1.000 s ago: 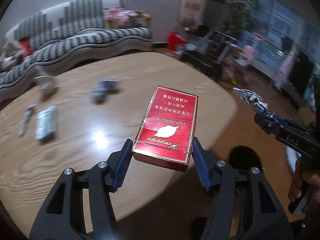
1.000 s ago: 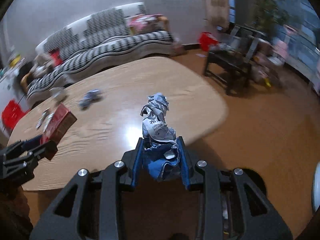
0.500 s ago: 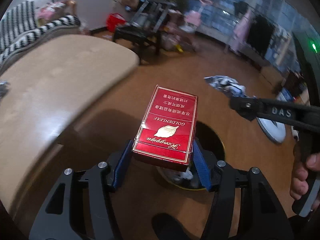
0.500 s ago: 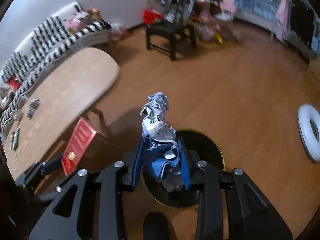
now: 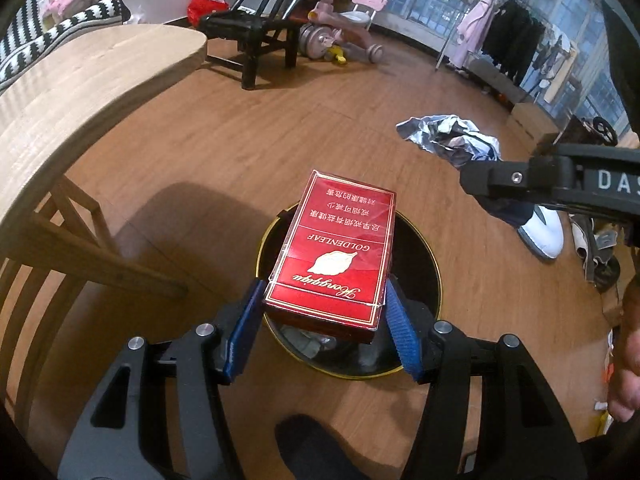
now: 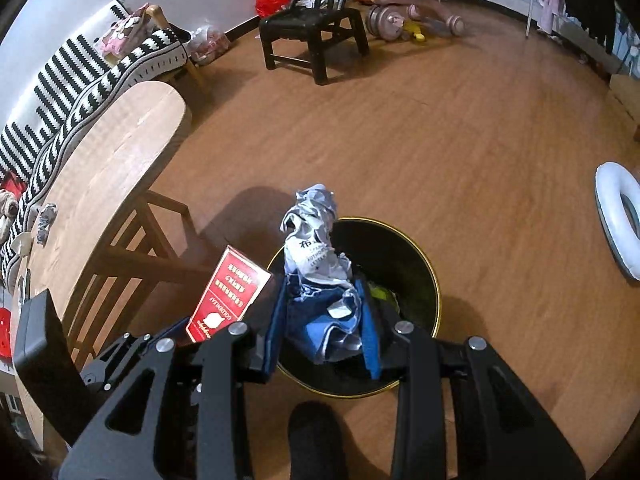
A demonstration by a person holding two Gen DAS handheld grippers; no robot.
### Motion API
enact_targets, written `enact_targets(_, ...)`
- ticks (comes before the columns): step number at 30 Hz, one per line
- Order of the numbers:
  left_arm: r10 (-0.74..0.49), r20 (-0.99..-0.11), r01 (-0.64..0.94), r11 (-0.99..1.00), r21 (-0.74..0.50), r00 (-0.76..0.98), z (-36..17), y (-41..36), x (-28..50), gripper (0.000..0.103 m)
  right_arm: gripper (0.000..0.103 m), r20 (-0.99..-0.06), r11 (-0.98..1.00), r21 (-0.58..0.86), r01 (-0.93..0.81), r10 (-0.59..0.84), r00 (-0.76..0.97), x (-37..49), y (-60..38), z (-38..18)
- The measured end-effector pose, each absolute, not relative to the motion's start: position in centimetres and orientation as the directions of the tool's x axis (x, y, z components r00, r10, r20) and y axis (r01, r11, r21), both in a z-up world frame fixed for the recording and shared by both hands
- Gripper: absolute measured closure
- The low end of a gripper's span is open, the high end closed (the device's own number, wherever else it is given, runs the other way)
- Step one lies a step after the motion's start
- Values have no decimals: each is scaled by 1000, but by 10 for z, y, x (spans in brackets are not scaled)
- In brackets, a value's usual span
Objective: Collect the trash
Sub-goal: 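Open both tools to drop the red box and foil into the bin, then move both tools back over the table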
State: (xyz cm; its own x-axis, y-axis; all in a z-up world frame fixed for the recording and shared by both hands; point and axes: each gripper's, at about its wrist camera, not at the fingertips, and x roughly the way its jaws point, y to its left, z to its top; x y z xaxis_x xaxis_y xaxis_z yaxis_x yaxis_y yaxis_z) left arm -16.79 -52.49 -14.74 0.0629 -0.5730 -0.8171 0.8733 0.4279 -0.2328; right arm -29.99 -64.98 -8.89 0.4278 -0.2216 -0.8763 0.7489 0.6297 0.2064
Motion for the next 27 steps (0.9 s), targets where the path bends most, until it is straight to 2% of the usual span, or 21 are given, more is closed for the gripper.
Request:
enact_targets(2,-573,-818,872,428,-238,58,-150,-528,-166,45,67,-878,624,200,756,-228,421,-298,-651,-90)
enact_targets(3,-573,-817,873,427,-237,59,-152,-527,-168,41,64,-880,619,196,760,-231,415,-299,-652,-92)
enact_targets(4,-572,-818,874,427,-234,60,-154,-528,-168,37,52,-883,614,189,766,-235,406,-300,-653,-93)
enact_targets(5,-571,-818,874,428,-230,64,-154,-528,-169,27,39,-884,612,187,769,-237,403,-301,-654,-93)
enact_targets(6,-571,-817,875,429,-222,73,-156,-529,-169,23,34,-884,610,181,771,-243,400,-302,-654,-93)
enact_targets(11,-563,-822,878,431,-209,80,-158,-535,-173,19,26,-886,605,173,777,-250,391,-303,-657,-95)
enact_targets(17,-579,-801,884,442,-151,153,-141,-520,-167,14,21,-874,630,161,760,-266,406,-295,-648,-85)
enact_targets(19,-590,-781,885,453,-108,207,-129,-505,-163,11,16,-861,656,158,738,-275,428,-289,-638,-74)
enact_targets(22,-593,-751,874,484,-44,290,-105,-474,-150,11,14,-836,691,141,709,-301,459,-277,-621,-58)
enact_targets(27,-575,-708,807,590,-12,410,-64,-405,-112,8,11,-787,766,150,625,-290,545,-241,-576,-27)
